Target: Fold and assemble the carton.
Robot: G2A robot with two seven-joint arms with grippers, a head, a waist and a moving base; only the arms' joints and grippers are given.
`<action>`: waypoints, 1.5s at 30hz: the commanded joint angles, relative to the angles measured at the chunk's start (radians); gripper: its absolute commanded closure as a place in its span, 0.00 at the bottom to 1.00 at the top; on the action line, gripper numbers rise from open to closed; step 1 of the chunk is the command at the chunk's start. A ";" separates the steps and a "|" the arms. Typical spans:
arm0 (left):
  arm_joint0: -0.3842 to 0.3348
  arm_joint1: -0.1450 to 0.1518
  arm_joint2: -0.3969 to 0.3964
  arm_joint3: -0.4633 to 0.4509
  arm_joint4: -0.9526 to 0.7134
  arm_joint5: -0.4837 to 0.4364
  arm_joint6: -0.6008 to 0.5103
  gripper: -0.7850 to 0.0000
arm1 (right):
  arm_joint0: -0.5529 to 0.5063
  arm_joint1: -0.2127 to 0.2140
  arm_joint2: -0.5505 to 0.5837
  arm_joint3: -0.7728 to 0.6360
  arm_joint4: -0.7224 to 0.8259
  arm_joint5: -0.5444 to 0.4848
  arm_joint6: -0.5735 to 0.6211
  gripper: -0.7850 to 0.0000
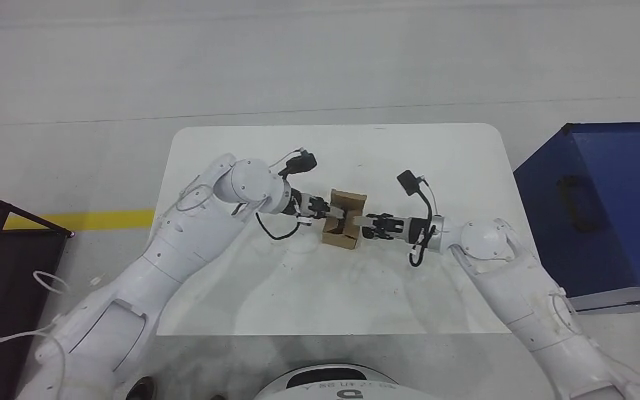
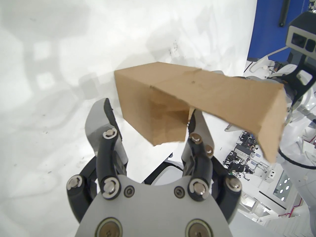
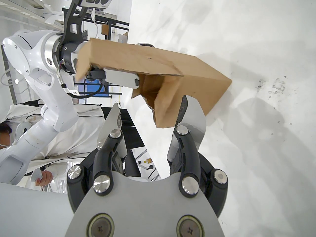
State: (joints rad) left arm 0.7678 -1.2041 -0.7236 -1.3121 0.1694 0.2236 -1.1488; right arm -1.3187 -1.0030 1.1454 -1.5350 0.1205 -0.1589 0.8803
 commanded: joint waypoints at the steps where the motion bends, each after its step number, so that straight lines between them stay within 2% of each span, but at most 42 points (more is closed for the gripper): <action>1: 0.001 0.005 -0.007 -0.015 0.023 0.008 -0.008 0.00 | 0.003 -0.001 -0.004 0.004 0.001 -0.003 -0.002 0.40; 10: 0.040 0.049 -0.107 -0.080 0.078 0.026 -0.056 0.00 | 0.019 -0.006 -0.014 0.017 -0.002 -0.003 -0.006 0.39; 12: 0.057 0.058 -0.124 -0.091 0.088 0.029 -0.067 0.04 | 0.024 -0.007 -0.019 0.022 0.001 -0.006 -0.005 0.40; 14: 0.070 0.063 -0.127 -0.102 0.099 0.031 -0.080 0.04 | 0.030 -0.009 -0.024 0.028 0.004 -0.012 -0.004 0.39; 17: 0.073 0.061 -0.111 -0.109 0.104 0.018 -0.096 0.04 | 0.040 -0.012 -0.032 0.038 0.004 -0.018 -0.002 0.39; 19: 0.059 0.056 -0.084 -0.096 0.125 0.009 -0.112 0.08 | 0.047 -0.013 -0.035 0.043 0.005 -0.019 0.001 0.39; 24: -0.003 0.026 -0.006 -0.032 0.140 -0.009 -0.125 0.15 | 0.051 -0.014 -0.032 0.046 0.003 -0.025 0.002 0.39; 26: -0.033 0.010 0.029 0.003 0.151 -0.010 -0.131 0.24 | 0.045 -0.013 -0.029 0.047 0.004 -0.029 -0.001 0.39; 28: -0.058 -0.005 0.056 0.034 0.142 -0.015 -0.129 0.28 | 0.036 -0.013 -0.024 0.047 0.007 -0.036 -0.007 0.39; 30: -0.081 -0.021 0.078 0.059 0.132 -0.022 -0.128 0.51 | 0.024 -0.011 -0.017 0.046 0.010 -0.040 -0.014 0.39; 33: -0.111 -0.039 0.103 0.094 0.119 -0.033 -0.132 0.75 | 0.007 -0.009 -0.006 0.043 0.011 -0.044 -0.020 0.38; 34: -0.119 -0.045 0.110 0.105 0.116 -0.038 -0.136 0.90 | 0.003 -0.008 -0.003 0.041 0.011 -0.044 -0.021 0.38; 35: -0.126 -0.049 0.116 0.116 0.113 -0.041 -0.138 1.00 | -0.001 -0.007 0.001 0.039 0.012 -0.044 -0.023 0.38; 45: -0.183 -0.072 0.138 0.135 0.145 -0.031 -0.164 1.00 | 0.000 -0.008 0.006 0.030 -0.004 -0.069 -0.041 0.37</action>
State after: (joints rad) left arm 0.5877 -1.2753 -0.5853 -1.1744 0.3094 0.1909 -1.3094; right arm -1.3210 -1.0105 1.1508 -1.5039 0.1205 -0.2209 0.8453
